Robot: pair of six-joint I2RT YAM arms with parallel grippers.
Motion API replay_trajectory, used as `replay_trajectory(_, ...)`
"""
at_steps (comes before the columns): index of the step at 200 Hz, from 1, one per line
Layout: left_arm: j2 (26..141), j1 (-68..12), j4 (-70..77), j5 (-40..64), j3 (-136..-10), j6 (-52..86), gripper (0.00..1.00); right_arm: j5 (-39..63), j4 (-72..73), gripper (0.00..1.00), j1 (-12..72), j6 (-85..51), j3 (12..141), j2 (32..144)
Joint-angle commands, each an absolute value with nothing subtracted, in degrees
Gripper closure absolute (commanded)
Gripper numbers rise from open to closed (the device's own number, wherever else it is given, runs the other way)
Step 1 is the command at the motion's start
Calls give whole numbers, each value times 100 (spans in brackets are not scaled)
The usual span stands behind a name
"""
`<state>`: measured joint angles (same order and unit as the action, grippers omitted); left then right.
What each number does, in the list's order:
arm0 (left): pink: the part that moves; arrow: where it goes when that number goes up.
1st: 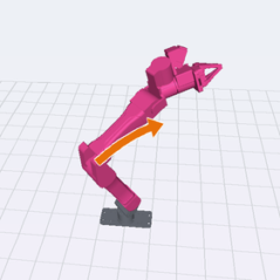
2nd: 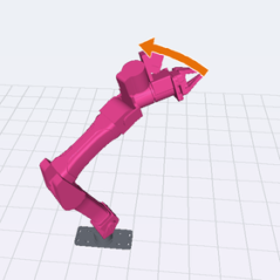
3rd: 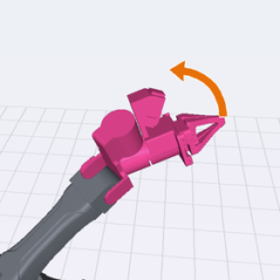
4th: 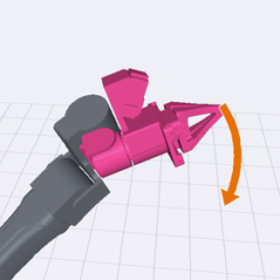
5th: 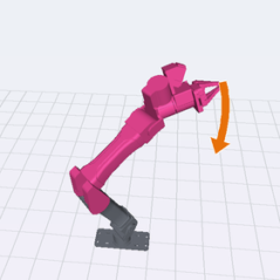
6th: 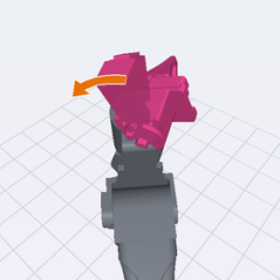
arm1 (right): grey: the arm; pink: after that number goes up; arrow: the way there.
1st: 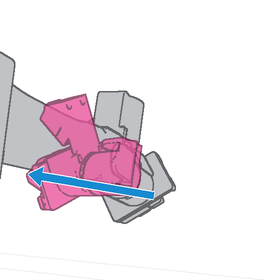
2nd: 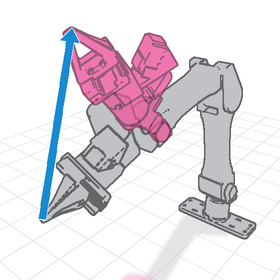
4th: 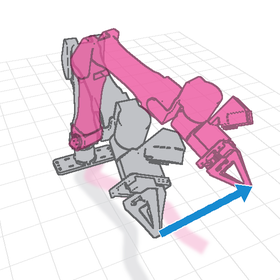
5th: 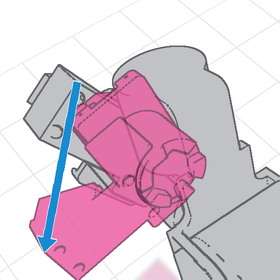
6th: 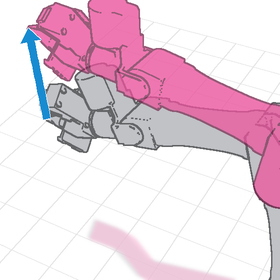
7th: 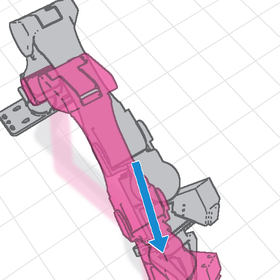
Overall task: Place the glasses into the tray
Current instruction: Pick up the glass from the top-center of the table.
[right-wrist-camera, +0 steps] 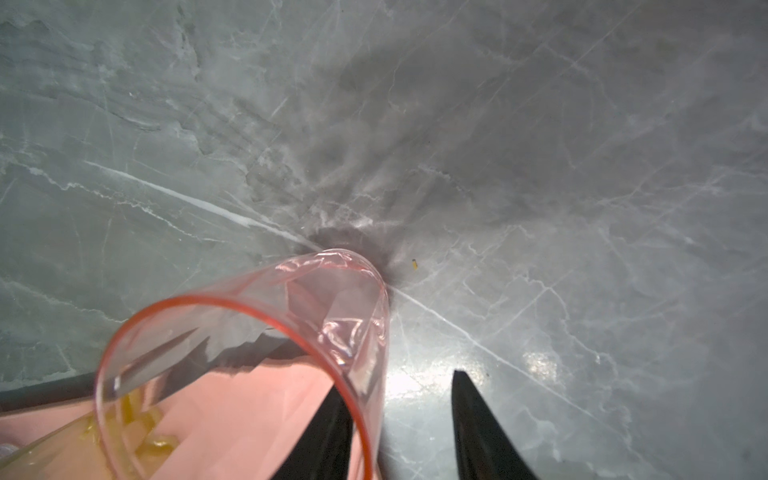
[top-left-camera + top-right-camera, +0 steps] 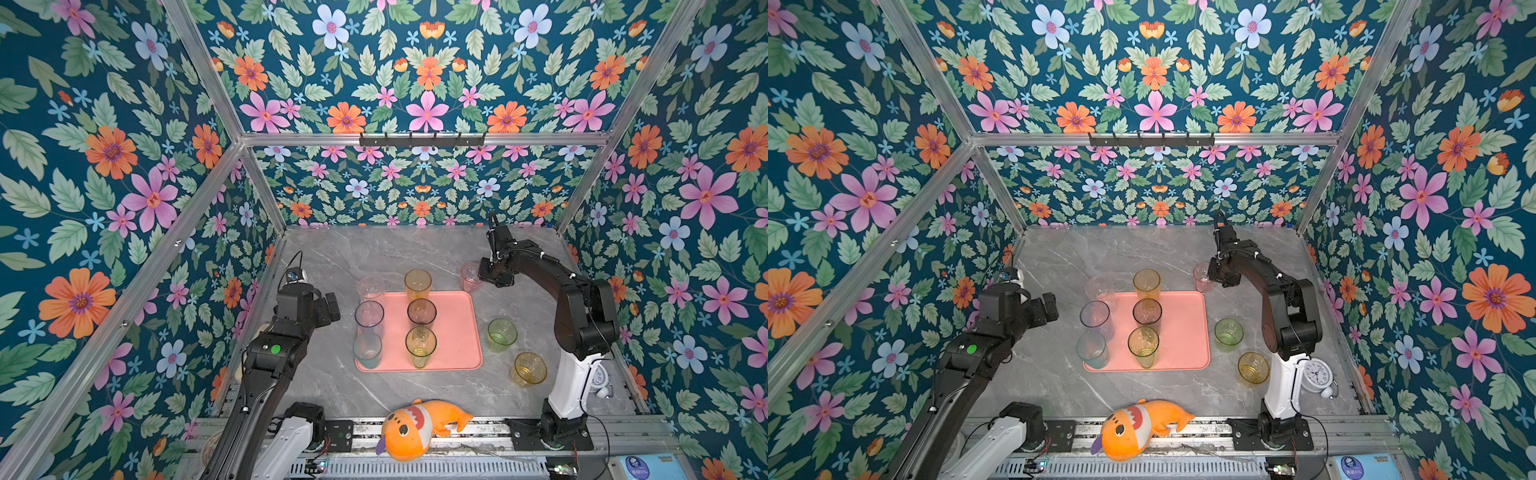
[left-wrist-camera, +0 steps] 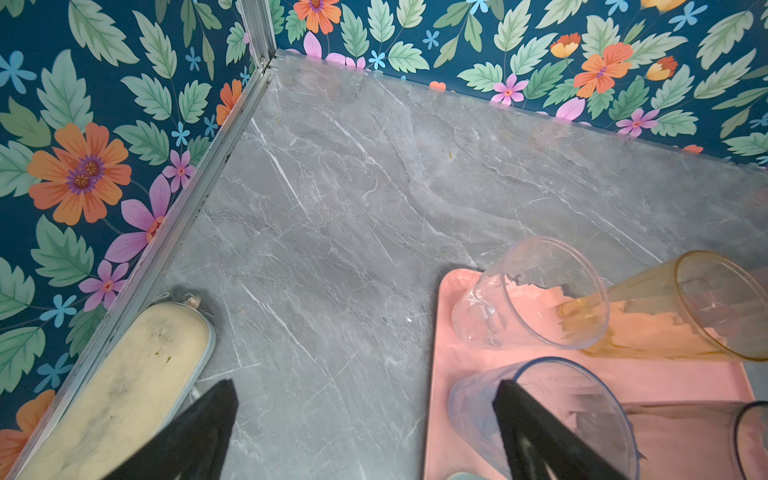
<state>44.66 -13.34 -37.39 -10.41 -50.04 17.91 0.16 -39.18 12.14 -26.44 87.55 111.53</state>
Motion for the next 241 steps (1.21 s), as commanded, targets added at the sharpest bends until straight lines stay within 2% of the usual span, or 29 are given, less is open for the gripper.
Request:
replay_trajectory(1,4447,-1336,-3753,-1031,-4992,1803,1,35,-3904,61,1215,-2644,8745,11186)
replay_trajectory(72,4456,-1336,-3744,-1013,-4983,1811,1,40,-3875,67,1220,-2640,8736,11240)
replay_trajectory(241,4515,-1334,-3694,-1002,-4922,1845,1,105,-4007,88,1217,-2567,8910,11215)
